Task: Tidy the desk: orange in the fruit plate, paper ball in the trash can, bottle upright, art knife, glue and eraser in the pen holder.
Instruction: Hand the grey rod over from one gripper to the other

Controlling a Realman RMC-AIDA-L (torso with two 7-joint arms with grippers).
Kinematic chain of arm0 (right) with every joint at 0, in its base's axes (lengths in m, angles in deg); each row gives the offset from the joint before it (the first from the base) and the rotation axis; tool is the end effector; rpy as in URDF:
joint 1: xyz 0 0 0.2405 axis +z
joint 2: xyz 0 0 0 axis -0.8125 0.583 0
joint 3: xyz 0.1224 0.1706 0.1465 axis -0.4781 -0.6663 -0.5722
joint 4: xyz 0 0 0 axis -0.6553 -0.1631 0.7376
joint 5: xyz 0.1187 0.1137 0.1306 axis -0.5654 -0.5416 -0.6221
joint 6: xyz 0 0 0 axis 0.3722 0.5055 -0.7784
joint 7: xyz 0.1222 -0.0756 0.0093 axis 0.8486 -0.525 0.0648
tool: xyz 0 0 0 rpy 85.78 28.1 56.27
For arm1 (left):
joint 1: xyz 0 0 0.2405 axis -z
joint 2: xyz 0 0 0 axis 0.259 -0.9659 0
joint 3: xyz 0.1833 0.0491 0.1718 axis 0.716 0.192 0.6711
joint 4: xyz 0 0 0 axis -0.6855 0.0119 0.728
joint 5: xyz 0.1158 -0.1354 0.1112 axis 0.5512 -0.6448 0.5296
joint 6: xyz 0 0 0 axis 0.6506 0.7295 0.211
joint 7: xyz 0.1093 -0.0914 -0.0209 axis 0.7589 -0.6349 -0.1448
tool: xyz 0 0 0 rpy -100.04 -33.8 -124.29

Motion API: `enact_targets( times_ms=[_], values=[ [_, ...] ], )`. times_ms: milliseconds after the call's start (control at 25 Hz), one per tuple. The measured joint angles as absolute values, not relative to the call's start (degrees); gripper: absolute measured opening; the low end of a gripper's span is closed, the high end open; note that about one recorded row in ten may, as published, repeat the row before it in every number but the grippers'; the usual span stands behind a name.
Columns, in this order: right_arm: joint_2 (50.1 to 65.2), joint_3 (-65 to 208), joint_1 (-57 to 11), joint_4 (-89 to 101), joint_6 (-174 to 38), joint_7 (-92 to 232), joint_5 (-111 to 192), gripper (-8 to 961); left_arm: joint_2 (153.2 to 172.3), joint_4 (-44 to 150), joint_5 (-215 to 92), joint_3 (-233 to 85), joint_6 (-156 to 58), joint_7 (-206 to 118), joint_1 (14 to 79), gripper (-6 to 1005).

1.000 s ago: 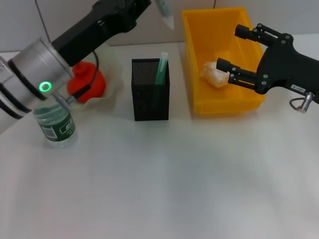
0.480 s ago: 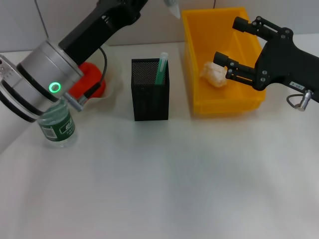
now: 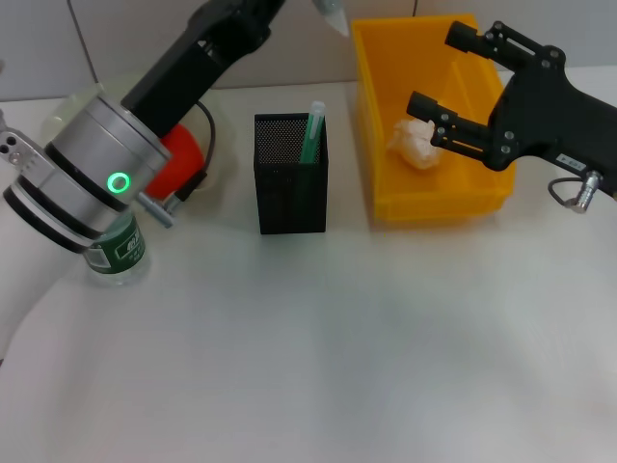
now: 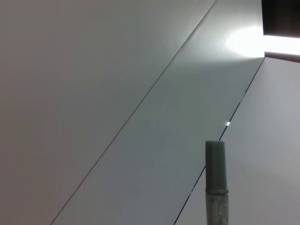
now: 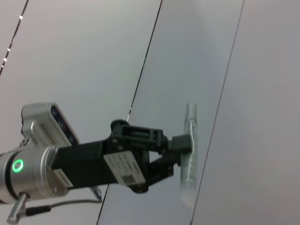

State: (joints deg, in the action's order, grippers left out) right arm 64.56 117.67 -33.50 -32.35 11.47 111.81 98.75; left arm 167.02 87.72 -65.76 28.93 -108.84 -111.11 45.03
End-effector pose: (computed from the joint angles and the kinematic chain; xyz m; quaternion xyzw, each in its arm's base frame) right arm 0.2338 0.3265 0.0416 -0.8534 -0.0440 0.3894 0.3437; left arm -0.1311 0.3589 -0.0361 -0.7343 -0.2915 -0.5966 0.1407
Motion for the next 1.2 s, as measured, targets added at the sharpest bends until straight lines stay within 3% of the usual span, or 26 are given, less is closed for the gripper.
enact_targets(
  times_ms=[1200],
  values=[
    [64.61,124.1,-29.0,-28.2,11.2,106.6,87.4,752,167.02,89.1,-80.0,39.0,-109.6,-107.6,46.3,141]
  ],
)
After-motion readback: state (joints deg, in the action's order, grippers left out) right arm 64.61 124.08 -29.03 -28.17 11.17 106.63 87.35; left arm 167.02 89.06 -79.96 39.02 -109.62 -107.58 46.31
